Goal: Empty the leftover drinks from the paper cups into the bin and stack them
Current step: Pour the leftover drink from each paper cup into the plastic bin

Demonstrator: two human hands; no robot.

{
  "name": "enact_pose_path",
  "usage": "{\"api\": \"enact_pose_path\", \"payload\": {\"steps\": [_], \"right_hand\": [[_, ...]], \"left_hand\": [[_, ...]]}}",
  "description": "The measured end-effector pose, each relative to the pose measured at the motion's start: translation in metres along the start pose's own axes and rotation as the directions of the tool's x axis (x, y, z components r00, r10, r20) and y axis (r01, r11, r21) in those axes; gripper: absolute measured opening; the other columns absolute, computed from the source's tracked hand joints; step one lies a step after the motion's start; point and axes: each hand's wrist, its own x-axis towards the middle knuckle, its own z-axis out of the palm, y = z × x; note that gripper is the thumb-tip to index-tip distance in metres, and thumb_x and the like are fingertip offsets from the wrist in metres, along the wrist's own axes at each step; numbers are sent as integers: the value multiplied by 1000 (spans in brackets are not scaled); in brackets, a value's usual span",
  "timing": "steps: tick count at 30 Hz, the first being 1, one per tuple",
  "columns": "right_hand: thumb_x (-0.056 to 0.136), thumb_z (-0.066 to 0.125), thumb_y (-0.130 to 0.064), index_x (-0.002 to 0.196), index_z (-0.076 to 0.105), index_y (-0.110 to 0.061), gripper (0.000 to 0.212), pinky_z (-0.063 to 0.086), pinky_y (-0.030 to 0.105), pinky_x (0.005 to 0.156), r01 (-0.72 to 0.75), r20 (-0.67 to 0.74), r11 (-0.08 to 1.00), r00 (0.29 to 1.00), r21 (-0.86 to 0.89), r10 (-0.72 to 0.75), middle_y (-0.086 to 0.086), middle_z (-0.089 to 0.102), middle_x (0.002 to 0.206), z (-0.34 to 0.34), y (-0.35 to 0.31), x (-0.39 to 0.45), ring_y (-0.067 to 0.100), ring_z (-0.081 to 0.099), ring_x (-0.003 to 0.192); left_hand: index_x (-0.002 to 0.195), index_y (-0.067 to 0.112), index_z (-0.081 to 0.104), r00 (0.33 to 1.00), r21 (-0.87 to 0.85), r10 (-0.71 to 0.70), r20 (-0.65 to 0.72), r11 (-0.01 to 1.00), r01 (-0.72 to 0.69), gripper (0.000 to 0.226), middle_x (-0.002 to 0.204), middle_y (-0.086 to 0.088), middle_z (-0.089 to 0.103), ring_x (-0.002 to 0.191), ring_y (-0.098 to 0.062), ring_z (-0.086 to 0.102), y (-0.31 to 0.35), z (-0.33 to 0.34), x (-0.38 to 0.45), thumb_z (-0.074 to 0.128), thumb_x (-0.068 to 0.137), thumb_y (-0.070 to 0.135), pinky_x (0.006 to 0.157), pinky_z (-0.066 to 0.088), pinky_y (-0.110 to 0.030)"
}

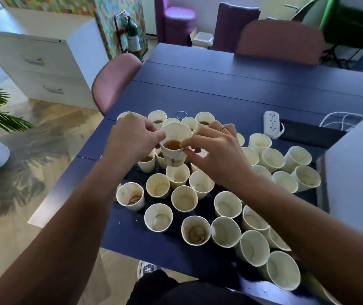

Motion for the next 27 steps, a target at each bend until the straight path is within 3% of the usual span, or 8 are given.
{"api": "enact_pose_path", "payload": {"steps": [3, 6, 10, 14, 17, 19, 22, 27], "right_hand": [[77, 82, -41, 133, 55, -31, 63, 42, 36, 92, -270, 67, 947, 963, 175, 262, -12, 58, 115, -33, 11, -18, 12, 54, 103], [69, 88, -45, 144, 33, -40, 94, 41, 28, 98, -475, 207, 817, 879, 327, 429, -15, 52, 129, -60, 26, -35, 6, 51, 115], [66, 90, -41, 137, 35, -39, 91, 37, 4, 85, -537, 144, 739, 837, 408, 528, -35, 49, 121, -85, 39, -58, -14, 47, 113], [66, 93, -28, 129, 39, -31, 83, 44, 7, 81, -527, -40, 698, 784, 485, 620, -23, 57, 114, -111, 42, -77, -10, 56, 103], [70, 90, -17, 124, 45, -24, 71, 49, 18, 81, -497, -182, 688, 725, 529, 664, -10, 64, 109, -135, 49, -92, 5, 63, 99], [70, 89, -17, 122, 46, -26, 68, 51, 20, 80, -499, -264, 700, 684, 511, 680, -7, 64, 110, -154, 56, -101, 6, 63, 99], [70, 89, -17, 119, 43, -31, 69, 46, 10, 75, -553, -354, 714, 624, 431, 697, -14, 59, 109, -188, 69, -118, -3, 58, 96], [74, 86, -29, 127, 39, -26, 71, 38, -1, 68, -720, -356, 665, 580, 198, 733, -21, 49, 107, -241, 97, -153, -8, 52, 94]], "left_hand": [[56, 22, 69, 998, -31, 59, 10, 998, -59, 26, 56, 6, 67, 54, -11, 59, 39, 5, -3, 69, 80, 28, 60, 43, -28], [55, 23, 68, 987, -51, 156, 35, 987, -154, 27, 52, 11, 65, 54, -9, 62, 82, 11, -8, 70, 80, 31, 60, 44, -27], [56, 24, 69, 960, -92, 264, 92, 962, -255, 26, 46, 16, 61, 46, -2, 58, 136, 25, -21, 70, 81, 33, 53, 39, -24], [55, 22, 69, 915, -159, 371, 156, 924, -348, 26, 46, 17, 60, 43, 1, 52, 178, 46, -40, 69, 80, 29, 54, 36, -24], [58, 20, 69, 875, -255, 452, 174, 879, -403, 29, 55, 13, 67, 51, -3, 58, 202, 62, -50, 65, 85, 29, 60, 48, -27], [63, 19, 70, 849, -339, 505, 153, 834, -435, 35, 60, 11, 70, 55, -5, 60, 216, 73, -55, 62, 93, 34, 63, 47, -27], [72, 22, 73, 804, -437, 571, 166, 773, -459, 33, 62, 12, 70, 52, 1, 57, 233, 90, -63, 59, 98, 36, 65, 46, -26], [75, 26, 71, 707, -457, 648, 282, 739, -495, 24, 67, 11, 70, 54, -3, 56, 246, 128, -80, 64, 96, 36, 63, 45, -28]]}}
